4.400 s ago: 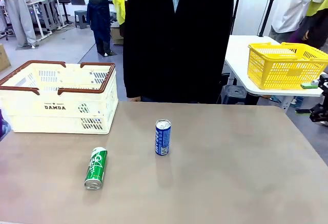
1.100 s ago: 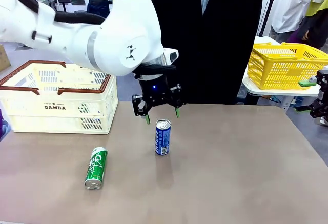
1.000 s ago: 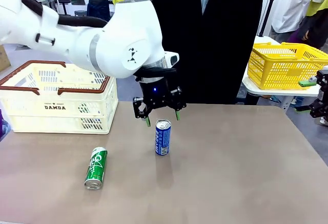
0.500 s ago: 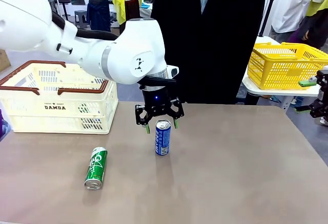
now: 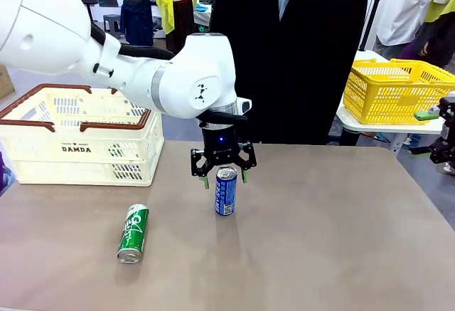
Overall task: Place the drinks into the Shopping basket.
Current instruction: Pick up one drink and place it into the Shopping basket.
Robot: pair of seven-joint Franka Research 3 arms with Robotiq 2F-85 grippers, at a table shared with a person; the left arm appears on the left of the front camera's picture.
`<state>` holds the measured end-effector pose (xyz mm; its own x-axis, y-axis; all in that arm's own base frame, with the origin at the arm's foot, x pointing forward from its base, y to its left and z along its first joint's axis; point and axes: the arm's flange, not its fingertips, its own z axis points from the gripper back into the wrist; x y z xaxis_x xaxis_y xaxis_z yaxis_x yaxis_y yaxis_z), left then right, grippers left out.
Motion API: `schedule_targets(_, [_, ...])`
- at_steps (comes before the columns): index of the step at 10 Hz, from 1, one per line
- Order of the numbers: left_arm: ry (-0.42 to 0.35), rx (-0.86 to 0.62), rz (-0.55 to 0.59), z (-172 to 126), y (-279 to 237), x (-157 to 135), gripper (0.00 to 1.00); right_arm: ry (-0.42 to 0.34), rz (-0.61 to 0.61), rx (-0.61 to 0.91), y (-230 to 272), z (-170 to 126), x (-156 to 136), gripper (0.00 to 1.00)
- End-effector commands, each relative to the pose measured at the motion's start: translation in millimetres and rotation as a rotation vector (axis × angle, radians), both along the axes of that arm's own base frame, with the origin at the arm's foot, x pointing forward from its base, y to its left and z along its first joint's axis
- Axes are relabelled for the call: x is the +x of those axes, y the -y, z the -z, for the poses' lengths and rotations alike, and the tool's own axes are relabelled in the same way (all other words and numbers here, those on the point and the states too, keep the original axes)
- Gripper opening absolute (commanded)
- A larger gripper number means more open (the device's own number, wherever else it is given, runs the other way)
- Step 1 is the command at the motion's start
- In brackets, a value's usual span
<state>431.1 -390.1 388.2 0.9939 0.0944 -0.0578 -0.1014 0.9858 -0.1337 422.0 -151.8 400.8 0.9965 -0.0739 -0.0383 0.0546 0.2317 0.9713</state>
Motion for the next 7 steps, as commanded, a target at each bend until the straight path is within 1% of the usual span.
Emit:
schedule_targets(1, [0.035, 0.041, -0.023, 4, 6, 3, 1.0, 0.009, -0.017, 0.001, 2, -2, -2, 1.0])
schedule_targets(2, [0.028, 0.04, -0.013, 7, 8, 3, 1.0, 0.009, -0.017, 0.001, 2, -2, -2, 1.0])
schedule_targets(5, [0.044, 0.061, -0.009, 12, 10, 5, 1.0, 0.009, -0.017, 0.001, 2, -2, -2, 1.0])
schedule_targets(6, [0.061, 0.06, -0.016, 13, 11, 6, 0.55, 0.009, -0.017, 0.001, 2, -2, -2, 1.0])
schedule_targets(7, [0.07, 0.06, -0.016, 14, 12, 8, 0.0, 0.009, -0.017, 0.001, 2, -2, -2, 1.0])
